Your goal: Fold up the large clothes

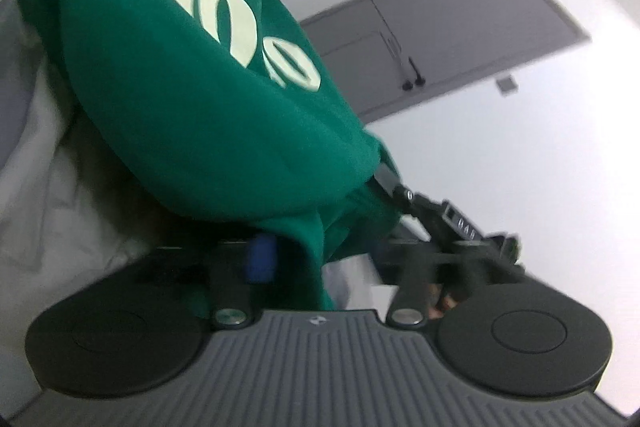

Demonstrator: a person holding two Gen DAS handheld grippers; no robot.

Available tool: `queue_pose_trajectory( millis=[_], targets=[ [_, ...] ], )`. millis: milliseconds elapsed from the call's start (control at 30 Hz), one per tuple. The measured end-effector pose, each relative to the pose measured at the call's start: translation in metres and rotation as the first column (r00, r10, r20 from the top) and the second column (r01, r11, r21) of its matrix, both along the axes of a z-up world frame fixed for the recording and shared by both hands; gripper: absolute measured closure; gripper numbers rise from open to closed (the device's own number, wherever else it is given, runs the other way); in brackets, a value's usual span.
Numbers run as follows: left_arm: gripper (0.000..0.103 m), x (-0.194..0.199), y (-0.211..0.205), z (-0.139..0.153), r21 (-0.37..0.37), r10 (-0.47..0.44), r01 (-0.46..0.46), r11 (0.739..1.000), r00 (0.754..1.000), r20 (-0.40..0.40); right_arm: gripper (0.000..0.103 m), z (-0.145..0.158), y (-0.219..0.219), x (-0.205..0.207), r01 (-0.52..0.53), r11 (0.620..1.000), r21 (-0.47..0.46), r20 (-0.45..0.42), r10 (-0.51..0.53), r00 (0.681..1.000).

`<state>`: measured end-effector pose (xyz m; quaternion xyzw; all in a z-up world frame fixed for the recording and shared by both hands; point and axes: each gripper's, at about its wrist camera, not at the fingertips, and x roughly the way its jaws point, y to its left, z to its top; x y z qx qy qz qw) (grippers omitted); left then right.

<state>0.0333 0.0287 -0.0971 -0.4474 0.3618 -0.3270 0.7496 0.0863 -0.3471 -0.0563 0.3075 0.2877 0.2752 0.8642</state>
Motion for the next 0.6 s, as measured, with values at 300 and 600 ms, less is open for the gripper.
queue_pose_trajectory(
  millis=[300,600],
  targets=[
    [0.015,0.015,0.006,-0.023,-0.181,0.12,-0.154,0.971,0.976,-0.183,0.015,-0.029,-0.021,0.012,0.143,0.979,0.145,-0.16,-0.12,0.98],
    [0.025,0.043,0.009,-0.049,-0.17,0.252,-0.311,0.935,0.92,-0.3,0.028,-0.057,-0.015,0.055,0.162,0.974,0.158,-0.26,-0.117,0.959]
  ],
)
